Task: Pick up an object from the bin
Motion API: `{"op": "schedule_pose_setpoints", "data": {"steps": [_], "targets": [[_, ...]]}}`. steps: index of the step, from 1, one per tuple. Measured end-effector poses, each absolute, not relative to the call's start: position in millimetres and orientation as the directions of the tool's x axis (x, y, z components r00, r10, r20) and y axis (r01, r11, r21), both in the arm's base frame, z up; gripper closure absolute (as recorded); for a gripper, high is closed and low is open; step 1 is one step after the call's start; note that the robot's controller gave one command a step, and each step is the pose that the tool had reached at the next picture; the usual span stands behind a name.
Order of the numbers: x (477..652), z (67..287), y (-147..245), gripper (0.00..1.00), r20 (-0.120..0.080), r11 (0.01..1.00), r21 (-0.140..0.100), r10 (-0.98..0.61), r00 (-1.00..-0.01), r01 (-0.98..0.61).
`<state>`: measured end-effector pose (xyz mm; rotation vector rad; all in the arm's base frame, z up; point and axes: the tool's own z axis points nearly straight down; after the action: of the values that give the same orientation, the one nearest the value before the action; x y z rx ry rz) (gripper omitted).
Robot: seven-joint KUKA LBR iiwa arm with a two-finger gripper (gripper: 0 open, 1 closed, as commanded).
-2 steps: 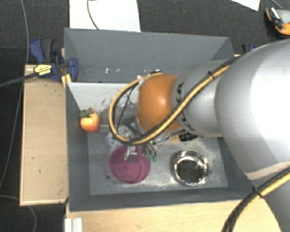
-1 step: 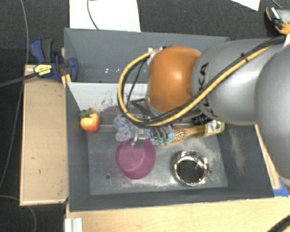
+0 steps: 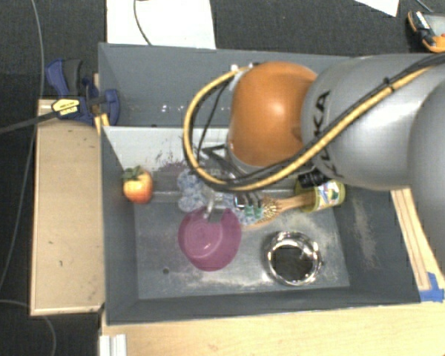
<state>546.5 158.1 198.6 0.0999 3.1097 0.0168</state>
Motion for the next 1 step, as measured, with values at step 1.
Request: {"op": "schedule_pose_setpoints", "data": {"steps": [1], "targets": [[520.5, 220.1, 131.5, 1.0, -0.033, 0.996, 0.006, -0.091, -0.995, -0.092]]}}
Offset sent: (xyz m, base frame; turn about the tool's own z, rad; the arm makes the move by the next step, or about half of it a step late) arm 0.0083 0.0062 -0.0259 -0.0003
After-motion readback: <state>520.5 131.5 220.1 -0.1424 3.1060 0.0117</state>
